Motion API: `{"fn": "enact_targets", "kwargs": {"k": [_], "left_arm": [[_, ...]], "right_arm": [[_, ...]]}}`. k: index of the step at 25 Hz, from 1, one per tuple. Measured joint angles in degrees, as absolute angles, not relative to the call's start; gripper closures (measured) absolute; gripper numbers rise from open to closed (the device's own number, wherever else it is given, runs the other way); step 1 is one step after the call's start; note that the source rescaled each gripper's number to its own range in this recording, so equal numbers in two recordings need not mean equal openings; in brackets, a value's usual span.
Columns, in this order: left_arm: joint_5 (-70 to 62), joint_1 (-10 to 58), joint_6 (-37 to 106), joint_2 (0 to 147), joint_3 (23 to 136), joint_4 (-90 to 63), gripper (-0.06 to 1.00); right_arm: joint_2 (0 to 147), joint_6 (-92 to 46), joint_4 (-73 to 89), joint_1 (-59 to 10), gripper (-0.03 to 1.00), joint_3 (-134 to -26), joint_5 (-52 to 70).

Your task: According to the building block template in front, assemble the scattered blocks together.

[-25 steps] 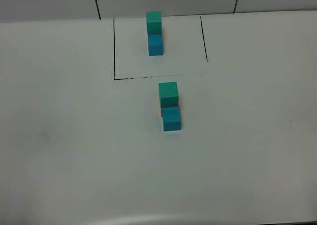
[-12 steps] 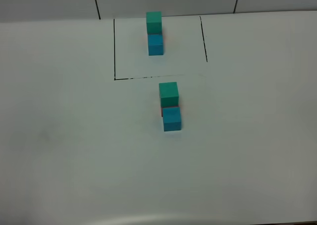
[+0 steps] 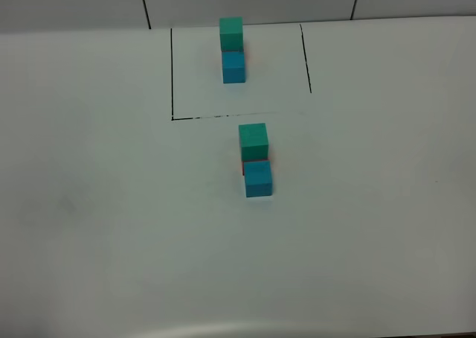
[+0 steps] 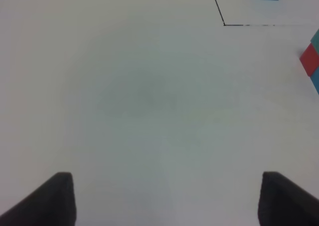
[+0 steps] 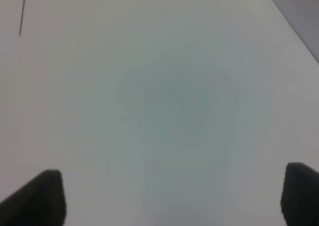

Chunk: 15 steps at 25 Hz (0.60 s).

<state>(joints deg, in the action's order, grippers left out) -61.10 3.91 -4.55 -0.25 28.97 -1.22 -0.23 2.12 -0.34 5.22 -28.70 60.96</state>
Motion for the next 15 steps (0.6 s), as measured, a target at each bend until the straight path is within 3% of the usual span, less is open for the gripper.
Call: {"fn": "enact_targets", "kwargs": {"k": [15], "left_arm": [[-61.10,3.91,-4.55,-0.25,28.97,-1.22,0.25]], "right_arm": [[-0.23,1.47,0.60,5.22,0.22,-28.70,61.02]]}}
